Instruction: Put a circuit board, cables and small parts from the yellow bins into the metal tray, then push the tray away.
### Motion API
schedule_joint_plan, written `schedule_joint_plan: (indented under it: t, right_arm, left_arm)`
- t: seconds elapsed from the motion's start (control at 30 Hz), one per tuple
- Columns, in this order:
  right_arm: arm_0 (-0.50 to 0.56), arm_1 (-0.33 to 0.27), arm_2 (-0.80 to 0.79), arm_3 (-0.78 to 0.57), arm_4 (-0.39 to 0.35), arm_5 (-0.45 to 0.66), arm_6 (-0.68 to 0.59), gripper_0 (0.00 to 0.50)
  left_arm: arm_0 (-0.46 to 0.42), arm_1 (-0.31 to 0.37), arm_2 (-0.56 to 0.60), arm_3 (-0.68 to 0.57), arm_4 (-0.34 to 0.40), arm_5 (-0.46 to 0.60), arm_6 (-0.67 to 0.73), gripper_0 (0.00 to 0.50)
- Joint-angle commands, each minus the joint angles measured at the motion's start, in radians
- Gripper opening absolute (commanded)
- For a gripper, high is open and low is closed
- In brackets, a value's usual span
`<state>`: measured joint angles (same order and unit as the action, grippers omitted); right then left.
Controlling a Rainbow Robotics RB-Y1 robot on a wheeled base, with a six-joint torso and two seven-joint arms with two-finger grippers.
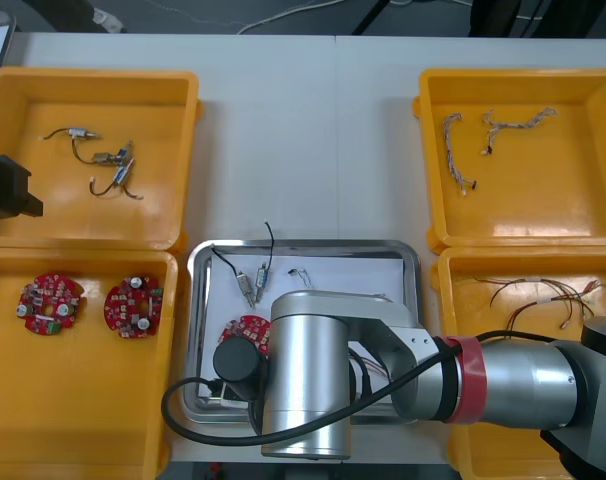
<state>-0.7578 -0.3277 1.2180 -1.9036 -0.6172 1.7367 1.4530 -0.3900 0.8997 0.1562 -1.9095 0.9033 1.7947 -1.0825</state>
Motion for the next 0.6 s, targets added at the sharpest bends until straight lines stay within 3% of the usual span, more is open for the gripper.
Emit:
schedule_joint_plan:
  t: [0.03, 0.6]
  right_arm:
    - [0.028, 0.032, 0.025, -0.011, 0.014, -0.016, -0.031, 0.500]
    - [0.055, 0.047, 0.034, -0.009, 0.045, -0.032, -0.022, 0.500]
  left_arm:
    - [0.020, 0.042, 0.029, -0.028, -0.004, -0.008, -0.111, 0.500]
    - [0.020, 0.042, 0.029, -0.028, -0.004, -0.008, -0.111, 0.500]
